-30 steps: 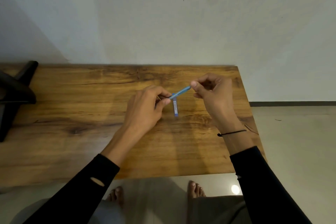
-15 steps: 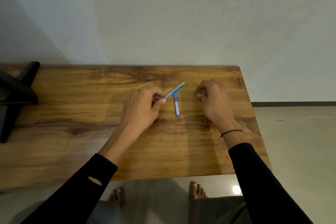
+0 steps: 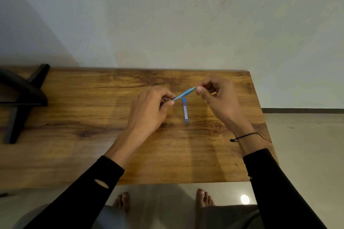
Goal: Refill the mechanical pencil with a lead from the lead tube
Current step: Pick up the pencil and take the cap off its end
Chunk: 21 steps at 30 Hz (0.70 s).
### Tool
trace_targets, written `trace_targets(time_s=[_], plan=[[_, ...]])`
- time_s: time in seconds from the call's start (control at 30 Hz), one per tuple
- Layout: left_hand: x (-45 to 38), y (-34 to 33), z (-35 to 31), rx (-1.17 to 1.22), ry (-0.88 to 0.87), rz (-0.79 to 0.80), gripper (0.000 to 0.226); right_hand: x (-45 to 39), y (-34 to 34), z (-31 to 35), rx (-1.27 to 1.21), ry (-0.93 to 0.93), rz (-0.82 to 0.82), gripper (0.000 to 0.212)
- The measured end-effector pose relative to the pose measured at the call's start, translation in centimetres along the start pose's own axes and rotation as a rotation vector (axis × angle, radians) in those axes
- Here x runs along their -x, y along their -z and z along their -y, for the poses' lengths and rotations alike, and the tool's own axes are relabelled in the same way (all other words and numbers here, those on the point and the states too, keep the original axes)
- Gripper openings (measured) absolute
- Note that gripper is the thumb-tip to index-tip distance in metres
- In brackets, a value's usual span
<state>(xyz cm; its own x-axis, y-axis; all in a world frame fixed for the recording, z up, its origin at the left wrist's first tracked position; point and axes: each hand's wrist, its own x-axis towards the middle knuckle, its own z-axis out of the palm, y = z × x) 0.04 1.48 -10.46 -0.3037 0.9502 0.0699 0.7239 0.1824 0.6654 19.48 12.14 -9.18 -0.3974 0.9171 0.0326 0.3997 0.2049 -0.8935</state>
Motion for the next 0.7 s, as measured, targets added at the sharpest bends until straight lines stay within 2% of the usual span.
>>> trace_targets(time_s=[0.23, 0.33, 0.4, 0.57, 0.63, 0.7], plan=[[0.1, 0.2, -0.3, -0.028, -0.03, 0.004, 0.014, -0.2, 0.0, 0.2, -0.046, -0.014, -0.034, 0.01], [0.0, 0.3, -0.1, -0.056, -0.017, 0.003, 0.014, -0.5, 0.3, 0.5, -0.097, -0.11, -0.141, 0.011], [0.0, 0.4, 0.3, -0.075, 0.011, -0.013, 0.013, -0.7, 1.3, 0.1, -0.038, -0.169, -0.172, 0.01], [-0.2, -0.1, 1.0, -0.172, 0.051, -0.029, 0.014, -0.3, 2.9, -1.8, 0.364, -0.409, 0.077, 0.028], [-0.2, -0.6, 0.9, -0.24, 0.053, -0.011, 0.017, -0.2, 2.5, -2.2, 0.424, -0.447, 0.11, 0.029], [-0.2, -1.1, 0.9, -0.302, 0.047, -0.015, 0.02, -0.4, 2.1, -2.4, 0.436, -0.444, 0.088, 0.042]])
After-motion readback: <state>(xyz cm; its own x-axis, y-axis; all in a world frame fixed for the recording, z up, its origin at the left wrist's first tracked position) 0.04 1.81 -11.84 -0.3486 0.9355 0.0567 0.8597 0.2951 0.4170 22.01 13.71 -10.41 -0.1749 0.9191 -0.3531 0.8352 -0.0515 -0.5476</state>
